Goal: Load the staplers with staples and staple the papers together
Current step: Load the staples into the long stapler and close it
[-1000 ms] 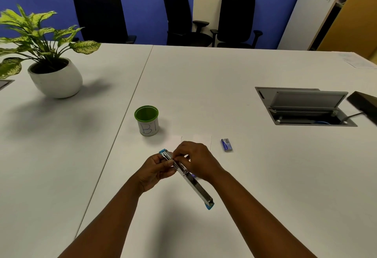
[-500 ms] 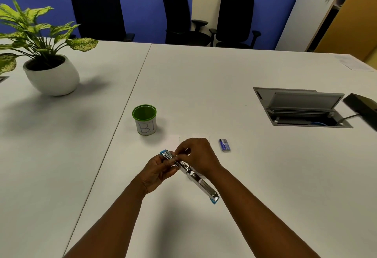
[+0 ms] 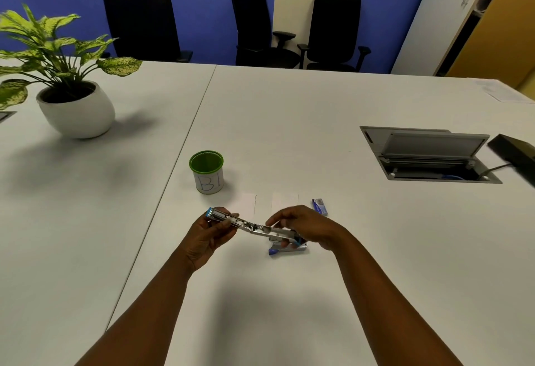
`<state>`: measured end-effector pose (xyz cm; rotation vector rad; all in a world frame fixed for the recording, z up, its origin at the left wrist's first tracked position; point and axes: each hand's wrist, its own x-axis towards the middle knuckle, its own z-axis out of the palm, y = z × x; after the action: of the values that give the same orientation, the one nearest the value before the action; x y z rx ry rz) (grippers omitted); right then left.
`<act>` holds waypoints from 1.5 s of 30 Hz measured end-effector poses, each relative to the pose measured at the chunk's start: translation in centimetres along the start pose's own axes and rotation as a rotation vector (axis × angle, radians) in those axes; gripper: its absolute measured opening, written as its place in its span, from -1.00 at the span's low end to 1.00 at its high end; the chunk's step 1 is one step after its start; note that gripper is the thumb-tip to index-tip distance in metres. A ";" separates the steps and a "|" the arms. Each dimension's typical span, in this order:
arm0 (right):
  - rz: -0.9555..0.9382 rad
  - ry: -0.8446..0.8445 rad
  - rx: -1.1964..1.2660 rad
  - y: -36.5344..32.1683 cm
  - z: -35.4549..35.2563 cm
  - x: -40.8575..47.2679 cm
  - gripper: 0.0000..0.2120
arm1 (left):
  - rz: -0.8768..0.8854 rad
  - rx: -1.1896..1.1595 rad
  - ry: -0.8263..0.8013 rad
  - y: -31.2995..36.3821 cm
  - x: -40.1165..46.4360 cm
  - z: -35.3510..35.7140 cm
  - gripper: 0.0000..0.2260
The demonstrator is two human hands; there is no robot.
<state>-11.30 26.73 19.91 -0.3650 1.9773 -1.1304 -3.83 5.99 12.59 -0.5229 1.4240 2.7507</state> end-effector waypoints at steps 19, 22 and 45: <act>-0.119 0.009 0.328 -1.1 3.6 0.3 -0.34 | -0.150 0.365 -0.129 -0.4 -0.4 2.7 -0.81; -0.091 -0.100 0.468 -0.4 4.1 0.7 -0.05 | -0.196 0.379 -0.167 -0.5 -0.5 2.8 -0.79; -0.196 0.441 -0.300 4.6 6.2 5.0 -0.61 | -0.242 1.836 0.119 -2.8 0.7 -8.2 -0.13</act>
<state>-9.11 22.70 11.93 -0.5074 2.5590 -1.1033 -1.70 1.02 5.82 -0.5359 2.6497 0.4399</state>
